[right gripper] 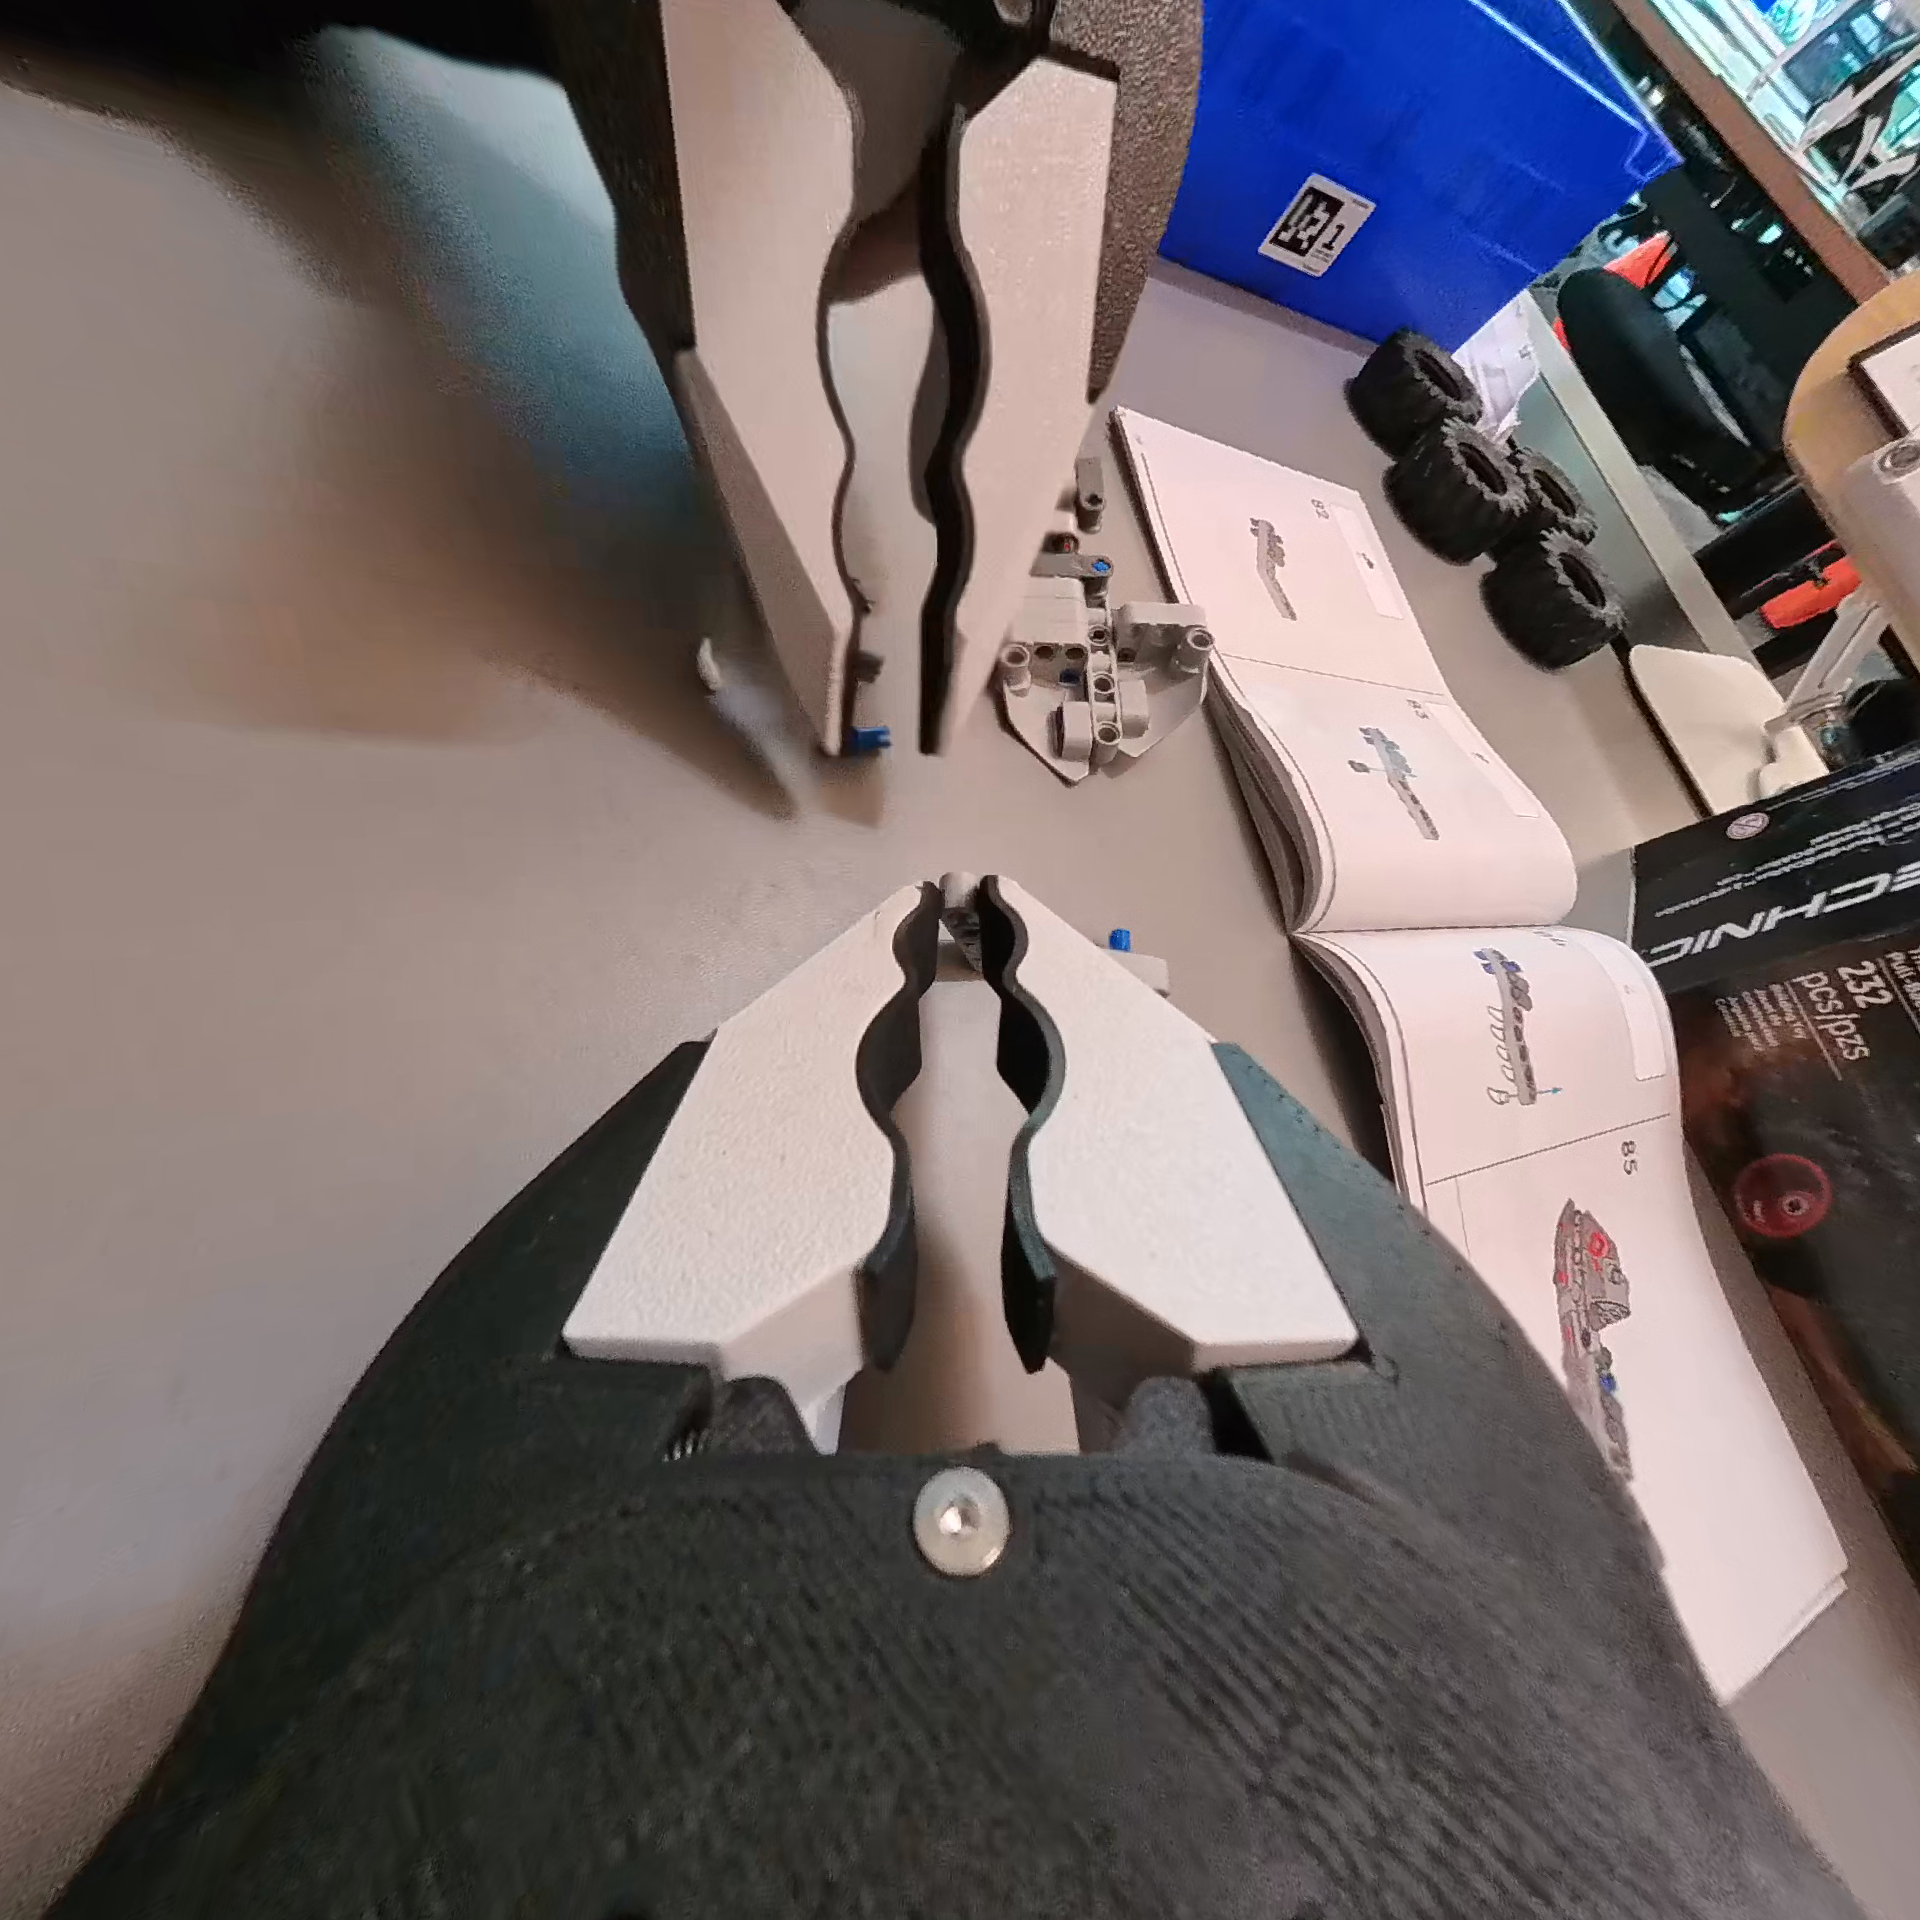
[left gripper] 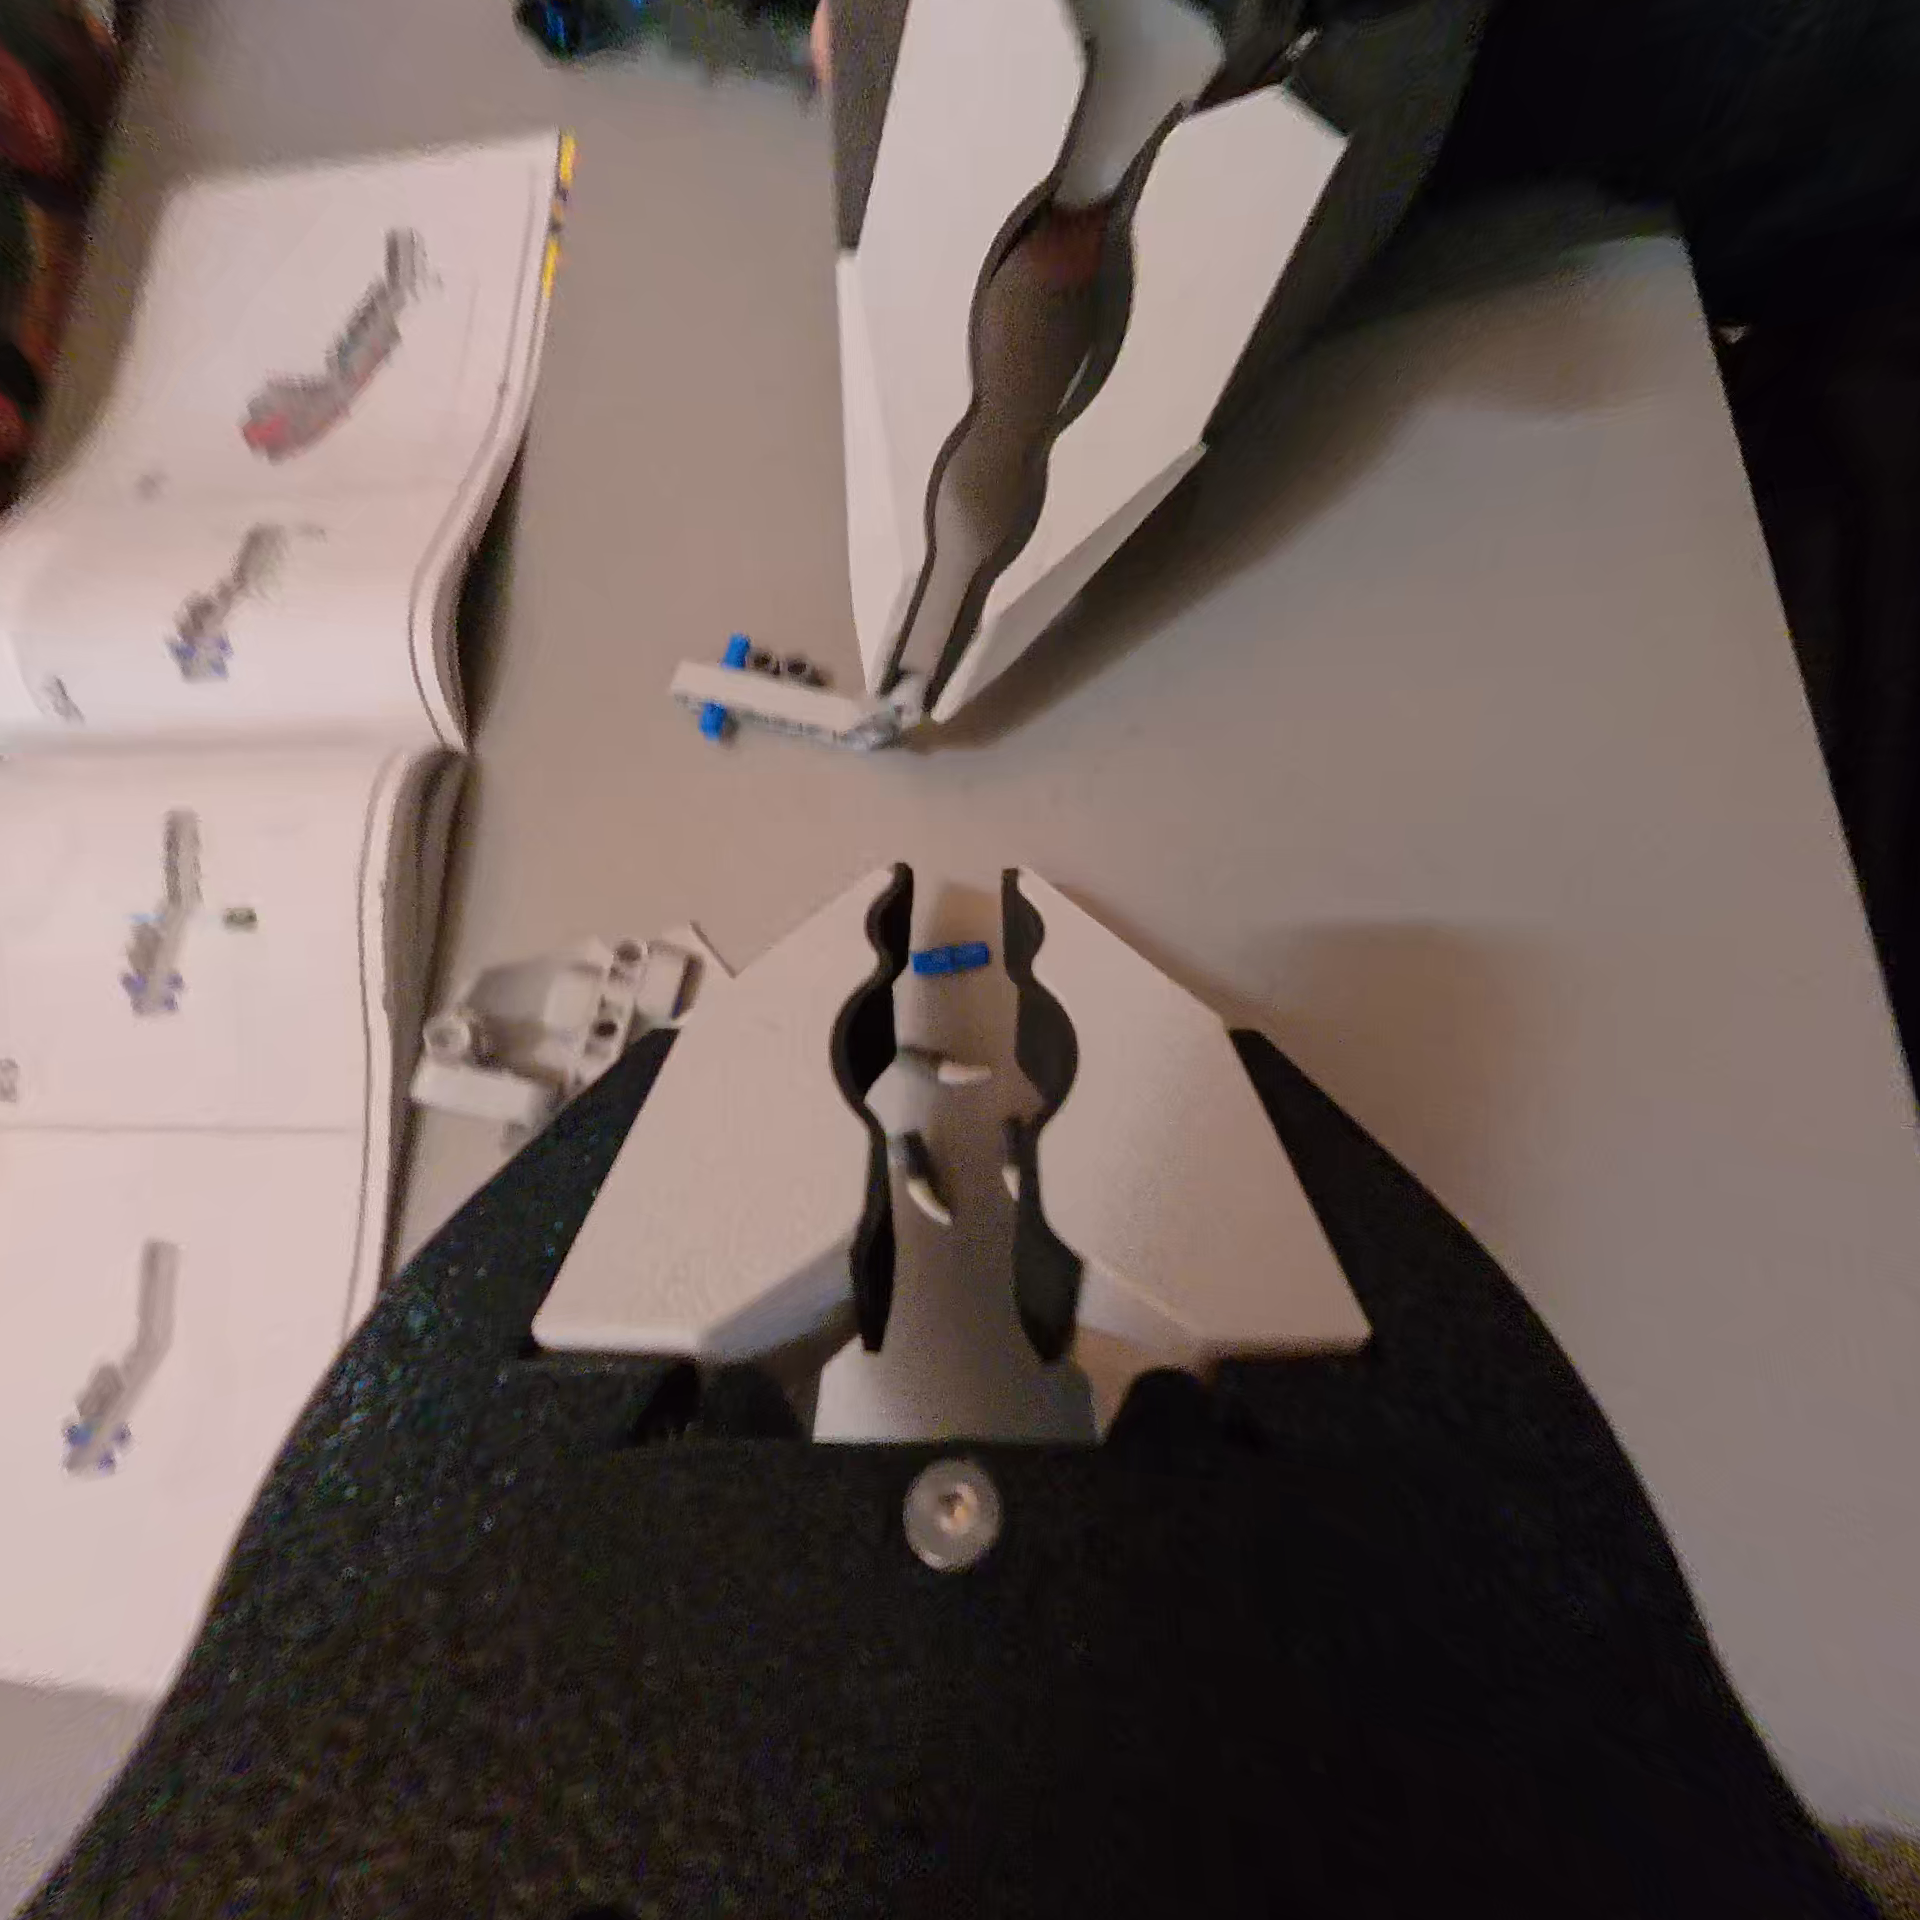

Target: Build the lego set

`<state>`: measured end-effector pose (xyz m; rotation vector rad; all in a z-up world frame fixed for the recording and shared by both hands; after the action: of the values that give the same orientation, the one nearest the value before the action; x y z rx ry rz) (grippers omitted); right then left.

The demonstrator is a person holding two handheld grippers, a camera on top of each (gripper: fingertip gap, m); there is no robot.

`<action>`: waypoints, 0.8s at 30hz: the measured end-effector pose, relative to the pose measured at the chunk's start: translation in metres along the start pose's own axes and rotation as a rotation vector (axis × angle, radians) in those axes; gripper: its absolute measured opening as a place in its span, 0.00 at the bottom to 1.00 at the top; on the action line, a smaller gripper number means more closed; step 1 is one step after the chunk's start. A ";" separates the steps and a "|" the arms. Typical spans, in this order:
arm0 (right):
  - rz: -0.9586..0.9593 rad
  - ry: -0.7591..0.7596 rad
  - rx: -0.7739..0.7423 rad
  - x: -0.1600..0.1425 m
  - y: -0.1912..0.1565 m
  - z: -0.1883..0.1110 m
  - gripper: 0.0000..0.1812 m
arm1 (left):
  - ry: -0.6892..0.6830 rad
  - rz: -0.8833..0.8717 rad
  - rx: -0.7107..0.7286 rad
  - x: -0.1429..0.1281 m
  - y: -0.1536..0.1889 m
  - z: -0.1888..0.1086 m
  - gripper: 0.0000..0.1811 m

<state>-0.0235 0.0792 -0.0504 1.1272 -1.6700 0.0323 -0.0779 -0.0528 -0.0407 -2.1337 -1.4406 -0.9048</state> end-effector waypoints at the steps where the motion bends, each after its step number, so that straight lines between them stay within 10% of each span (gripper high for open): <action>1: -0.007 0.002 -0.008 0.000 0.000 0.000 0.03 | -0.038 -0.051 0.016 -0.002 0.000 -0.003 0.08; 5: -0.031 0.005 -0.031 0.000 -0.002 0.000 0.03 | -0.111 -0.201 0.050 -0.008 0.006 -0.004 0.08; 9: -0.039 0.008 -0.033 0.000 -0.001 0.000 0.03 | -0.161 0.059 0.143 -0.004 0.002 -0.014 0.08; 24: -0.063 0.021 -0.033 -0.001 -0.002 -0.002 0.03 | -0.262 0.274 -0.256 -0.007 -0.011 -0.007 0.03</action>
<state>-0.0207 0.0793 -0.0516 1.1503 -1.6109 -0.0230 -0.0917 -0.0579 -0.0408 -2.6441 -1.1505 -0.7613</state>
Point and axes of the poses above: each gripper's, where its closed fingertips meet, z out along the fingers, x out of its top, y = z × x across the jaws, the point moved 8 cm from there along -z, back along the fingers, and after that the axes turned 10 degrees about -x, right-handed, at the moved point
